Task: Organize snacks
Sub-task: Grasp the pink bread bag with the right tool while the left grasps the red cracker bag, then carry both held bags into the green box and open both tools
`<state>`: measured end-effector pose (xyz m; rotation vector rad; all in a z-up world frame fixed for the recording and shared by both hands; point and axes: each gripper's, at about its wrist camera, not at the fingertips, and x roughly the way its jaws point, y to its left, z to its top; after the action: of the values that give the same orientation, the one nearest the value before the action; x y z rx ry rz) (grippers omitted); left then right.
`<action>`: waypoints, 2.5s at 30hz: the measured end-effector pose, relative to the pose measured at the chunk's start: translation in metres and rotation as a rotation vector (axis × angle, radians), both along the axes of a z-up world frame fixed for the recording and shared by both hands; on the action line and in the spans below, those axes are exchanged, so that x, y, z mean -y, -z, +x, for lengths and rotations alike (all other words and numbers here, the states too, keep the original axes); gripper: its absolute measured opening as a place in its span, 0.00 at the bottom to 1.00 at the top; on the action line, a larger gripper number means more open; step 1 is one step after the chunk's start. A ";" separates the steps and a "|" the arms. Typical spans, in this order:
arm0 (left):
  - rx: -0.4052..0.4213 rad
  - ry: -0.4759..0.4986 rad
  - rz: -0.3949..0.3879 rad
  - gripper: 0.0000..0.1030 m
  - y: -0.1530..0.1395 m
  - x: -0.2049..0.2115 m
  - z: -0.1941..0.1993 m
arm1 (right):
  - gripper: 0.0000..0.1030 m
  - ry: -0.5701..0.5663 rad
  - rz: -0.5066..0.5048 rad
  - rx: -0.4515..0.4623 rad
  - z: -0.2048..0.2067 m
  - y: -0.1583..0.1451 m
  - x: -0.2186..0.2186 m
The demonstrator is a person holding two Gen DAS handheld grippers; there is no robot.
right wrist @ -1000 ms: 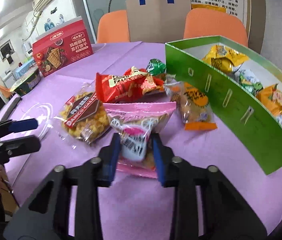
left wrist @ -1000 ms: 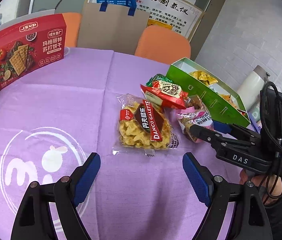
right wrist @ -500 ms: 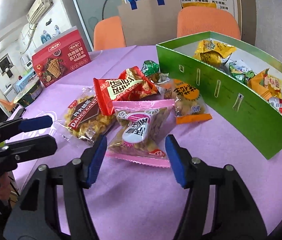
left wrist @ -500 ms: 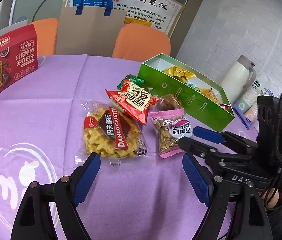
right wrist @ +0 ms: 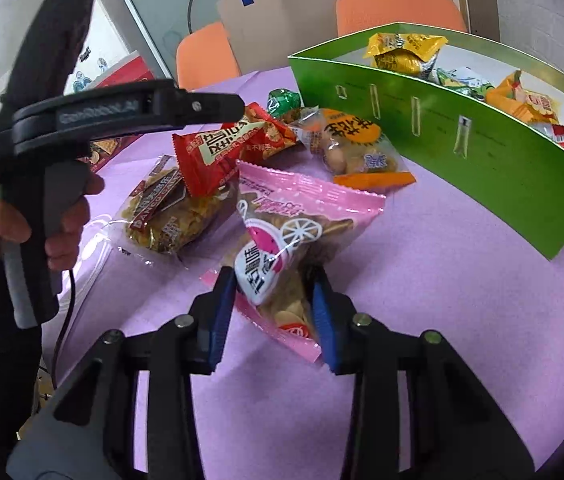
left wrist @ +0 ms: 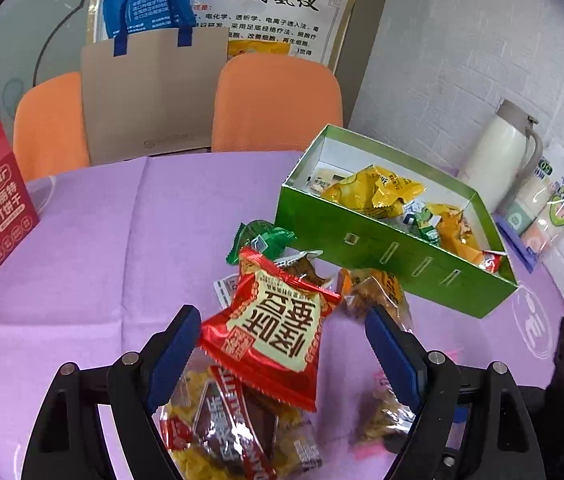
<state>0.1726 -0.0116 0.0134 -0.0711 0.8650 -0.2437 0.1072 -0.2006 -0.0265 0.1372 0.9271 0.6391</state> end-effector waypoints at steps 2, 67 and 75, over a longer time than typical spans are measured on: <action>-0.044 0.015 0.050 0.83 0.011 0.006 0.015 | 0.38 0.021 0.009 0.001 -0.002 -0.001 0.008; 0.087 0.054 -0.188 0.70 -0.050 0.112 0.135 | 0.85 0.302 -0.094 0.210 0.130 -0.040 0.114; 0.091 0.028 -0.209 0.81 -0.046 0.089 0.117 | 0.92 0.345 -0.036 0.205 0.107 -0.047 0.121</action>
<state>0.2895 -0.1007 0.0589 -0.2407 0.7486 -0.3607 0.2137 -0.3220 0.0206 0.1912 0.6948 0.3097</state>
